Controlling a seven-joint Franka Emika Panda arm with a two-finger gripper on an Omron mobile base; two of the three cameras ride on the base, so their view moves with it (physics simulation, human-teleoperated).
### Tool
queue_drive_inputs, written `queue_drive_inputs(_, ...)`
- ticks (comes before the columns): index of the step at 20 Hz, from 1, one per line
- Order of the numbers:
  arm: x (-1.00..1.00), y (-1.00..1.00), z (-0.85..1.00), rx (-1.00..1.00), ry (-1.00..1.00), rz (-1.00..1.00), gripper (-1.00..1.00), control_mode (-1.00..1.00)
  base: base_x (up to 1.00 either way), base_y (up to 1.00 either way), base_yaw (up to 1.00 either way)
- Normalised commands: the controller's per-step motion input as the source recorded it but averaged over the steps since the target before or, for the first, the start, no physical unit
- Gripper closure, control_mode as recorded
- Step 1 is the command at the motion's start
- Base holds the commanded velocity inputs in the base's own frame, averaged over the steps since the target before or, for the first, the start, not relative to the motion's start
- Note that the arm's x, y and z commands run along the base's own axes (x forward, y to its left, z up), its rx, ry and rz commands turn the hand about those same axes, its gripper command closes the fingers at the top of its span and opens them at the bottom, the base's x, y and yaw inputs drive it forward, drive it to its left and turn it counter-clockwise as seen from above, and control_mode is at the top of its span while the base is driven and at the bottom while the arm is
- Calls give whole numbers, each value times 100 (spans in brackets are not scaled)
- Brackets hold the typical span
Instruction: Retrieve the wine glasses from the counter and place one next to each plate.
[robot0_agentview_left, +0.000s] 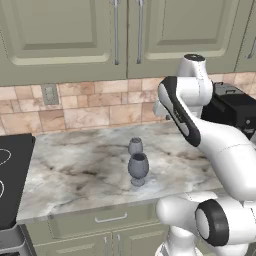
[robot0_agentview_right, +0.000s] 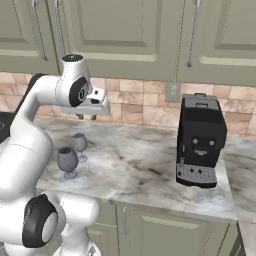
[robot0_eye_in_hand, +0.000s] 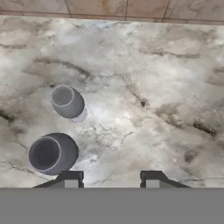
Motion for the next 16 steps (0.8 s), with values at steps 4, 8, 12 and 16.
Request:
queue_drive_inputs(4,-27,0,0,0,-11,0,-100,-100,0,0,0)
queue_drive_inputs(8,-89,4,-1,15,-15,-3,-100,-100,0,0,0)
queue_drive_inputs(12,-92,0,-1,25,-14,-18,-100,-100,0,0,0)
queue_drive_inputs(16,-75,0,0,24,-6,-36,-100,-100,0,0,0)
